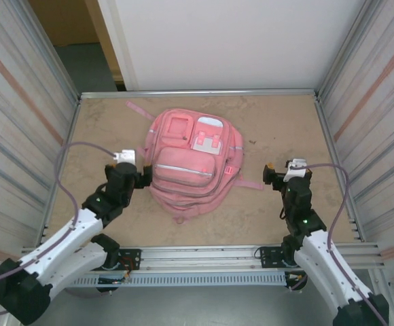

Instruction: Pack the student bag

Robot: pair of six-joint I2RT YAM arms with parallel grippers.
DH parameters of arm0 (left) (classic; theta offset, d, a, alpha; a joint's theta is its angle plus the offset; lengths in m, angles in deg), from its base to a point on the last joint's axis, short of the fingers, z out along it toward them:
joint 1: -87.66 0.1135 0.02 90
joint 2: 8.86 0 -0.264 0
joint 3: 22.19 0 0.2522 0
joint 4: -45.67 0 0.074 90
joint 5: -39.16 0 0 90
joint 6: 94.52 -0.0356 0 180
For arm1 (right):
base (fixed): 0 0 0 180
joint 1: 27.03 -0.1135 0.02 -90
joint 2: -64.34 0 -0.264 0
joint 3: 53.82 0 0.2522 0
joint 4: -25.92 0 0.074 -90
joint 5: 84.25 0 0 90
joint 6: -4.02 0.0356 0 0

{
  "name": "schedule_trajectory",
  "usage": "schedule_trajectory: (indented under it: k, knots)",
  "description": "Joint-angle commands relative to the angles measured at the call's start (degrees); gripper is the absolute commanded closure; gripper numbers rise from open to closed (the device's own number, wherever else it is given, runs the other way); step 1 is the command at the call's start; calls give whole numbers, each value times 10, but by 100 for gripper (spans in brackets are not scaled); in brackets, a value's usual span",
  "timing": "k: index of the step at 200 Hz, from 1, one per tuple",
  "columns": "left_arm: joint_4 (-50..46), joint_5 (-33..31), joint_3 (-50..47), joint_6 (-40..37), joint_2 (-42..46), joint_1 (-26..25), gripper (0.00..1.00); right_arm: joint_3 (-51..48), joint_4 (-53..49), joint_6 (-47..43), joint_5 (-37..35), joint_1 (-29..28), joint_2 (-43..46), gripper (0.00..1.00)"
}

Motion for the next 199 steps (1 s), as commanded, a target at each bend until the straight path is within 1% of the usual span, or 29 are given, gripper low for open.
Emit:
schedule_trajectory:
  k: [1, 17, 29, 35, 48, 56, 65, 69, 73, 78, 83, 91, 98, 102, 111, 120, 132, 138, 143, 148, 155, 158, 167, 169, 175, 179, 183, 193, 199]
  knots:
    - [193, 38, -69, -158, 9, 78, 1, -26, 159, -14, 8, 27, -82, 1]
    - [282, 122, -117, -171, -13, 151, 1, -18, 233, -21, 31, 54, -188, 1]
    - [366, 201, -159, -205, -28, 192, 1, -9, 281, -28, 78, 82, -258, 1]
    - [403, 225, -176, -218, -37, 207, 1, -2, 308, -30, 88, 90, -291, 1]
    - [469, 241, -196, -207, -61, 227, 1, 18, 352, -28, 128, 109, -354, 1]
    - [486, 277, -196, -205, -75, 236, 1, 33, 386, -36, 151, 116, -397, 1]
    - [505, 309, -191, -196, -97, 246, 1, 65, 370, -66, 139, 109, -430, 1]
    - [515, 314, -188, -191, -109, 250, 1, 71, 386, -74, 140, 110, -449, 1]
    - [524, 319, -185, -184, -121, 252, 1, 78, 400, -69, 130, 113, -467, 1]
    - [535, 327, -182, -182, -135, 257, 1, 90, 387, -51, 110, 117, -485, 1]
    - [552, 338, -179, -179, -152, 262, 1, 96, 389, -39, 116, 128, -505, 1]
    - [581, 358, -175, -168, -181, 273, 1, 93, 426, -29, 146, 146, -544, 1]
    - [609, 374, -169, -155, -208, 283, 1, 88, 490, -29, 159, 155, -580, 1]
    - [623, 376, -165, -149, -223, 286, 1, 89, 483, -31, 158, 153, -576, 1]
    - [635, 382, -150, -157, -255, 288, 1, 110, 392, -25, 151, 151, -548, 1]
    - [627, 377, -134, -162, -273, 287, 1, 120, 417, -25, 149, 154, -576, 1]
    - [594, 366, -106, -156, -295, 289, 1, 123, 375, -16, 139, 155, -554, 1]
    - [593, 362, -97, -153, -314, 290, 1, 122, 390, -18, 144, 157, -564, 1]
    - [602, 363, -92, -154, -336, 290, 1, 117, 401, -20, 145, 155, -564, 1]
    - [621, 364, -91, -157, -365, 289, 1, 121, 386, -20, 147, 155, -558, 1]
    - [675, 366, -83, -160, -412, 290, 1, 125, 379, -20, 162, 159, -561, 1]
    - [681, 368, -76, -163, -419, 290, 1, 124, 382, -21, 167, 160, -561, 1]
    - [546, 387, -46, -165, -380, 291, 1, 127, 373, -24, 173, 160, -558, 1]
    - [534, 391, -40, -167, -378, 291, 1, 128, 372, -23, 176, 161, -559, 1]
    - [539, 397, -32, -171, -392, 290, 1, 128, 377, -25, 177, 162, -560, 1]
    - [561, 394, -33, -169, -403, 291, 1, 127, 376, -25, 177, 161, -559, 1]
    - [577, 377, -37, -161, -404, 293, 1, 127, 373, -24, 177, 162, -558, 1]
    - [526, 323, -26, -136, -390, 292, 1, 127, 375, -24, 178, 161, -559, 1]
    - [527, 304, -21, -127, -396, 293, 1, 127, 373, -25, 179, 162, -559, 1]
